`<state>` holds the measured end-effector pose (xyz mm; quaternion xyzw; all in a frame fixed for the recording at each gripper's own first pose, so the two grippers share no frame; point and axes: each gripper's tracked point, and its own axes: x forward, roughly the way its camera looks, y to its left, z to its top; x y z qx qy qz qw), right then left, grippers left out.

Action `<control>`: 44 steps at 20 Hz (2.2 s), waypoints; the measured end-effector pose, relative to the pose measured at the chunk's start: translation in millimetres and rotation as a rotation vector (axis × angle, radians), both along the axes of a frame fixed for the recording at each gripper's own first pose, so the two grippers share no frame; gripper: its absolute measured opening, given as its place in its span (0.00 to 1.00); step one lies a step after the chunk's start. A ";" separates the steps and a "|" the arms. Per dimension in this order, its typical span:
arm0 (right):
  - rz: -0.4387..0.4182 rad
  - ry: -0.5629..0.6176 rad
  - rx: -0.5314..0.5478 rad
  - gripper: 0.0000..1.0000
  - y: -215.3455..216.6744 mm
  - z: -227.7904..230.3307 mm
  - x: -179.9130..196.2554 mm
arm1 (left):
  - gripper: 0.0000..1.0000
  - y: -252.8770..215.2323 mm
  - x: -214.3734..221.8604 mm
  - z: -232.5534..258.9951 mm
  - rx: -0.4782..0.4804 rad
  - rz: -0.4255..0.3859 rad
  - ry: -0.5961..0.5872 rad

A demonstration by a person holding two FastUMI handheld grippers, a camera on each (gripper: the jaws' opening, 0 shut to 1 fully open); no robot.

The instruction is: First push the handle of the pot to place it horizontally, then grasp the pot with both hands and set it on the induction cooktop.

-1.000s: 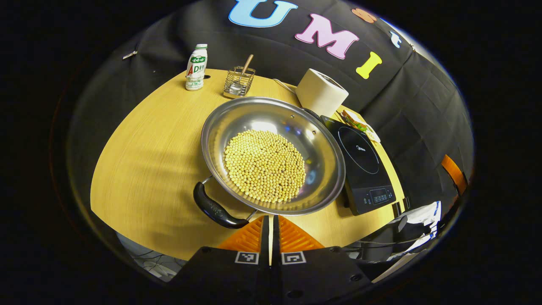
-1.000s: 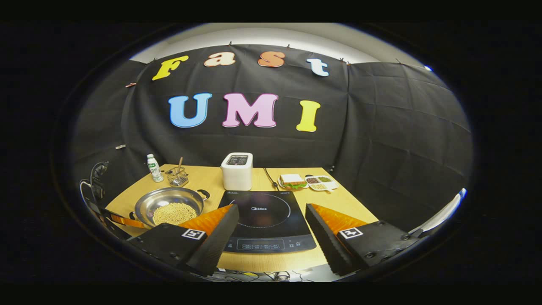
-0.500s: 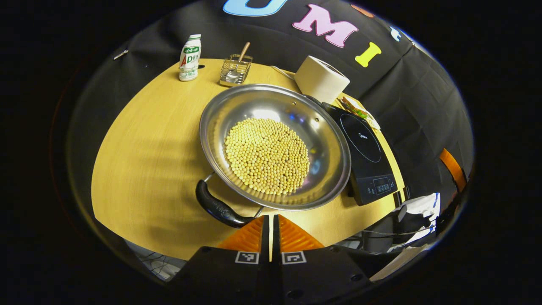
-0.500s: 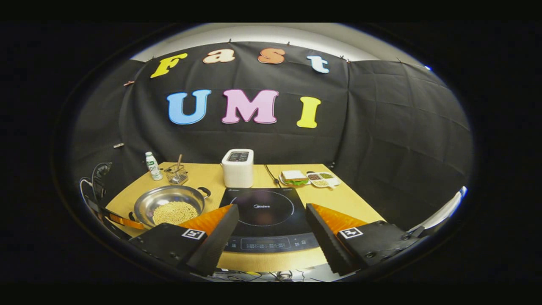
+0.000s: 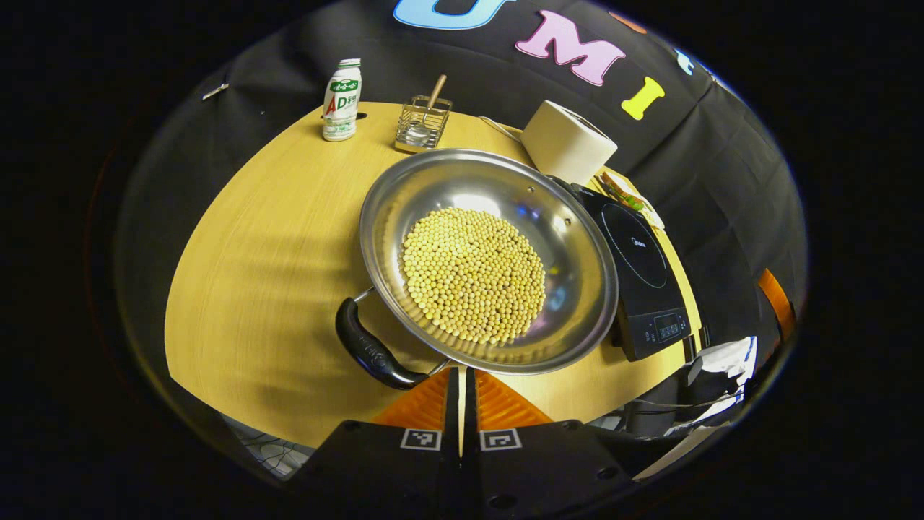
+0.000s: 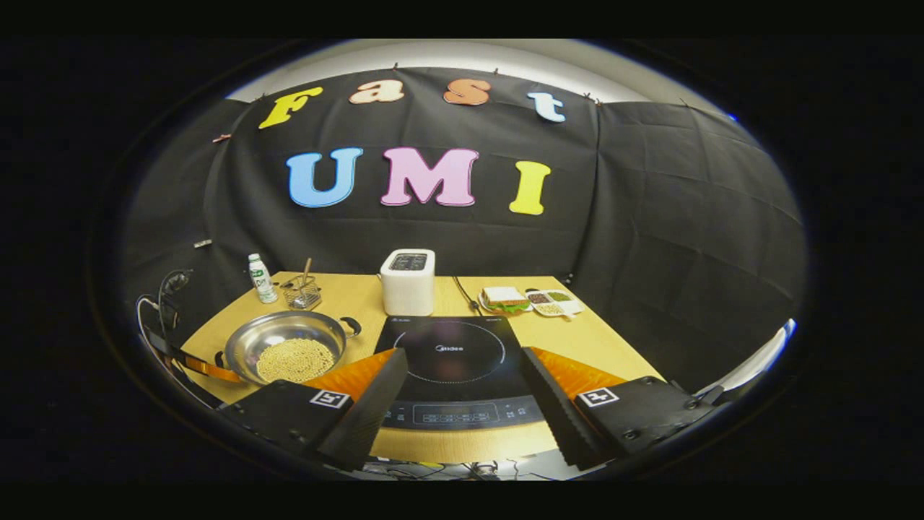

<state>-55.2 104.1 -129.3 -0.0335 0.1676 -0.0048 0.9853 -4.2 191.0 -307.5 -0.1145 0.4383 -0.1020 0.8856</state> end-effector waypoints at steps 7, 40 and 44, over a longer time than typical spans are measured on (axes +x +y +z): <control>-0.001 0.016 0.002 0.99 11.3 -4.4 6.9 | 0.05 26.4 14.5 -0.7 0.059 -0.009 0.011; 0.023 0.072 -0.022 0.98 38.5 -14.8 11.5 | 0.05 122.5 112.5 -3.4 0.164 0.060 0.030; 0.062 0.094 -0.013 0.98 51.6 -22.1 13.3 | 0.05 129.3 113.6 -2.0 0.167 0.086 0.004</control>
